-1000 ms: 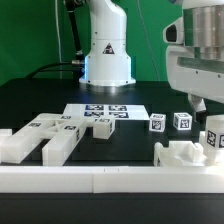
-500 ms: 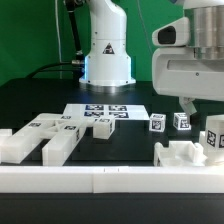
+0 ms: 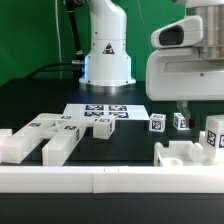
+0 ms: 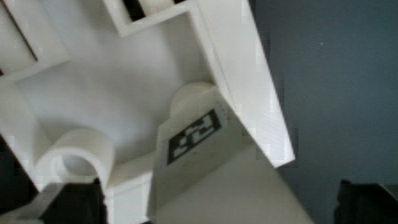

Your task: Assemble chair

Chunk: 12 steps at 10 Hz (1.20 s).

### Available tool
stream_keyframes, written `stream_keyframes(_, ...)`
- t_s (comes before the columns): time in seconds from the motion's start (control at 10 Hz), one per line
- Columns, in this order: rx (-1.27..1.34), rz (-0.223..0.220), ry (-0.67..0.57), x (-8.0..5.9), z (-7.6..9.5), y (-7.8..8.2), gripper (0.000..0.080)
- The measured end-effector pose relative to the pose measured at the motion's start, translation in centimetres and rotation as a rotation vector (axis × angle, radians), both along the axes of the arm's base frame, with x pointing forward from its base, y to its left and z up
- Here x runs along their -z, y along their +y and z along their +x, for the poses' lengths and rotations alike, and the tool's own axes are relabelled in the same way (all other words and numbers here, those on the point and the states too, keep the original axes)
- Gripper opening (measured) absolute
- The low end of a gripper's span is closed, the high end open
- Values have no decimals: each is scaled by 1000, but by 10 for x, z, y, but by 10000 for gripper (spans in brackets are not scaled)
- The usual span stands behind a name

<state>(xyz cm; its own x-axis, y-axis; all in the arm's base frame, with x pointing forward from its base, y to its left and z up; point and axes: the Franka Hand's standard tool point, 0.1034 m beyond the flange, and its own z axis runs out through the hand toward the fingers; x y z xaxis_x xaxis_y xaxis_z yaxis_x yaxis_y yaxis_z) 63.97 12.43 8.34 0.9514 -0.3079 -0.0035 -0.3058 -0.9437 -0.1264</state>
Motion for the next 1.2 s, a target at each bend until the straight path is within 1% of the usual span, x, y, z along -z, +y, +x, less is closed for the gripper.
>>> stream_keyframes(0.2,-165,-32,-26,-1,1,3,649)
stream_keyframes(0.5,-371,-46,-47,0,1,-1,649)
stream_keyframes(0.6,-409,-47,-50,0,1,-2,618)
stream_keyframes(0.7,-422,-48,-52,0,1,-2,618)
stream_keyframes(0.8,-420,-47,-52,0,1,-1,435)
stream_keyframes(0.9,-411,-46,-51,0,1,-1,435)
stream_keyframes(1.0,-399,-46,-50,1,1,-1,288)
stream_keyframes(1.1,-389,-45,-49,0,1,-1,289)
stream_keyframes(1.2,-326,-43,-42,1,1,-1,289)
